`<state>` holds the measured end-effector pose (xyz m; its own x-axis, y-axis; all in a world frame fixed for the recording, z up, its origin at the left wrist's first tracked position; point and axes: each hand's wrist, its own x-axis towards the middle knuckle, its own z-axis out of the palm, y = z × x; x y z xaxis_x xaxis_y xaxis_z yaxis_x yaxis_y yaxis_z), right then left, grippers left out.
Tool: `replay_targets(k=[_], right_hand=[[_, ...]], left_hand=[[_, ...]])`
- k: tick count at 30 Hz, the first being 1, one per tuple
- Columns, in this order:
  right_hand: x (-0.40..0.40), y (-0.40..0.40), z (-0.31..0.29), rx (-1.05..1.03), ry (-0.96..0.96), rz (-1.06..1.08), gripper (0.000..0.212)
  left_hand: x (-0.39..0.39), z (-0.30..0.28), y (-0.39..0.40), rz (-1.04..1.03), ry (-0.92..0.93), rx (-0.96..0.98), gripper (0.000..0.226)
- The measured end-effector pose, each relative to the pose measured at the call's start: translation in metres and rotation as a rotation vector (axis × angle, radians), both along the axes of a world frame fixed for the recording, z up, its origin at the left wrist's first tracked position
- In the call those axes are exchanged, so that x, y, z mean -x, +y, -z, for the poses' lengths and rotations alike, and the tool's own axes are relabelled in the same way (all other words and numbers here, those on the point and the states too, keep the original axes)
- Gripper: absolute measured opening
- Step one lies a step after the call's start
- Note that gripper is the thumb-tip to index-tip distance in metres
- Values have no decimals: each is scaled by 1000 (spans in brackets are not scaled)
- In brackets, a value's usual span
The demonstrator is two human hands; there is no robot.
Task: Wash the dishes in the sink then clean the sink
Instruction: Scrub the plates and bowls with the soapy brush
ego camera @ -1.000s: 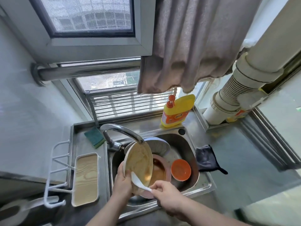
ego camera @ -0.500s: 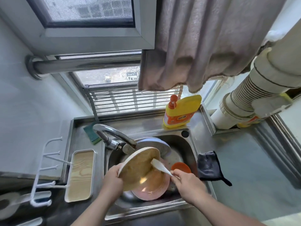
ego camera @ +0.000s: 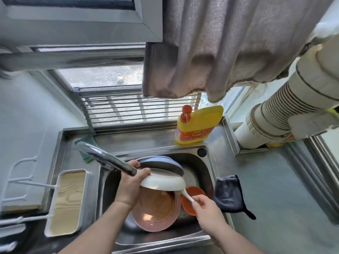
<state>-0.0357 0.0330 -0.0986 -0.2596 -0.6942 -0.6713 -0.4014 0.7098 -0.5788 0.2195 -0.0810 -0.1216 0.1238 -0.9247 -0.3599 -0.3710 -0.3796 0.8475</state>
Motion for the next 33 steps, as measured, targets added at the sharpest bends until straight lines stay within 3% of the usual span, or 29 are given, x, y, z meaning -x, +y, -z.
replay_targets(k=[2,6,11,14,15,16,18,23,26,28,33], right_hand=[[-5,-4,7,-26,-21,39,11],[-8,-3,21,-82,-84,143,14],[-3,-8,8,-188,-271,258,18],[0,-13,-3,-184,-294,245,18],[2,-14,-4,-171,-301,245,18],[4,-15,-7,-160,-310,251,19],[9,-17,-12,-151,-326,250,18],[10,-9,-23,-102,-307,129,16],[2,1,-24,-120,-308,91,14],[-4,7,-23,-134,-323,118,14],[-12,17,-25,-109,-353,141,16]], left_hand=[[2,5,1,82,-70,13,36],[-5,32,-9,195,-445,-24,51],[6,26,-18,116,-548,-23,39],[0,32,-15,217,-548,2,27],[-4,36,-13,336,-569,9,26],[-4,35,-13,464,-659,34,38],[-7,26,-12,525,-742,13,56],[-18,19,0,642,-736,-9,31],[-20,14,9,644,-708,84,30],[-22,12,18,662,-684,251,30],[-20,1,17,637,-675,592,51]])
